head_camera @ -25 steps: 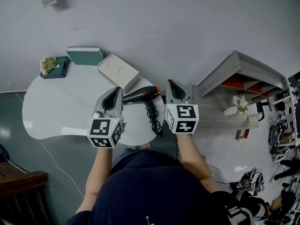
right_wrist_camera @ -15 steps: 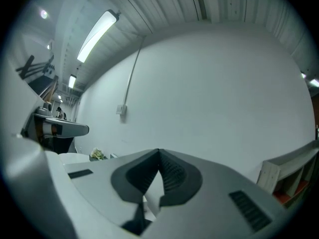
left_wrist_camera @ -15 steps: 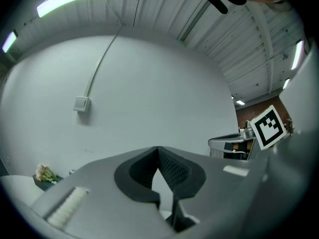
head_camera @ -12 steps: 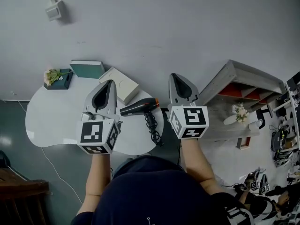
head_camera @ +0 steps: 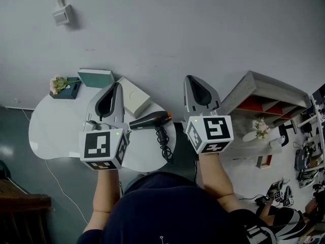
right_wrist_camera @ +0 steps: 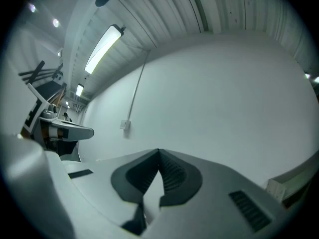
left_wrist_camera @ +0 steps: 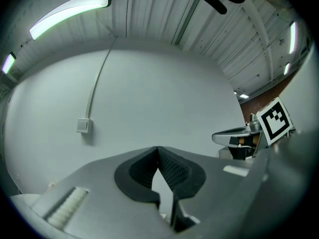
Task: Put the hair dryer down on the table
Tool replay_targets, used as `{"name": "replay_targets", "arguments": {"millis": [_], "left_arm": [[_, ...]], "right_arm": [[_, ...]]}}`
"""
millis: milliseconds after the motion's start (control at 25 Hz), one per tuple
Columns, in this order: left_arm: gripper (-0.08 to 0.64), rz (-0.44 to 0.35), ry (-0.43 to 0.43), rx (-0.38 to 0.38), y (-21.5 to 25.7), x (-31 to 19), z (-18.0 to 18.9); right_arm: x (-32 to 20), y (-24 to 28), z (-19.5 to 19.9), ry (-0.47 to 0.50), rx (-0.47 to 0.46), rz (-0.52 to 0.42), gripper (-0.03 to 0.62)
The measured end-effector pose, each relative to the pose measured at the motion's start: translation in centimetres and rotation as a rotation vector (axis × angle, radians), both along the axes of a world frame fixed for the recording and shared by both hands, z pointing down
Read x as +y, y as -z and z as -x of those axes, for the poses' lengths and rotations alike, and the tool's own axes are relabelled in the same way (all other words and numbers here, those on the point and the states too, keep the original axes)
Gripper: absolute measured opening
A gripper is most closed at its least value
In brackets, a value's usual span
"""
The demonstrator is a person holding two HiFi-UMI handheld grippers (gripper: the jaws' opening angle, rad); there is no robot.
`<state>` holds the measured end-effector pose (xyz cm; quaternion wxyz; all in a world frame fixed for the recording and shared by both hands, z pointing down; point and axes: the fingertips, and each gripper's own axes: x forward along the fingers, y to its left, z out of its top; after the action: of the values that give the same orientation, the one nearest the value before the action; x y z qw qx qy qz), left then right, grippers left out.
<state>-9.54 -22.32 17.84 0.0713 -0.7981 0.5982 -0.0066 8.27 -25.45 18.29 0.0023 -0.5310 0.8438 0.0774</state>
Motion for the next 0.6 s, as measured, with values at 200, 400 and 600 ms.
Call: {"name": "replay_targets", "arguments": {"millis": [200, 400, 600], "left_arm": [[0.011, -0.005, 0.012, -0.025, -0.5, 0.0, -0.7], [0.011, 0.004, 0.021, -0.022, -1.3, 0.3, -1.2], [0.011, 0.015, 0.023, -0.027, -2.0, 0.3, -0.9]], "right_arm": [[-0.2, -0.7, -0.4, 0.025, 0.006, 0.009, 0.011], [-0.4, -1.7, -0.6, 0.041, 0.002, 0.023, 0.011], [-0.7, -2.0, -0.1, 0.046, -0.009, 0.027, 0.011]]}}
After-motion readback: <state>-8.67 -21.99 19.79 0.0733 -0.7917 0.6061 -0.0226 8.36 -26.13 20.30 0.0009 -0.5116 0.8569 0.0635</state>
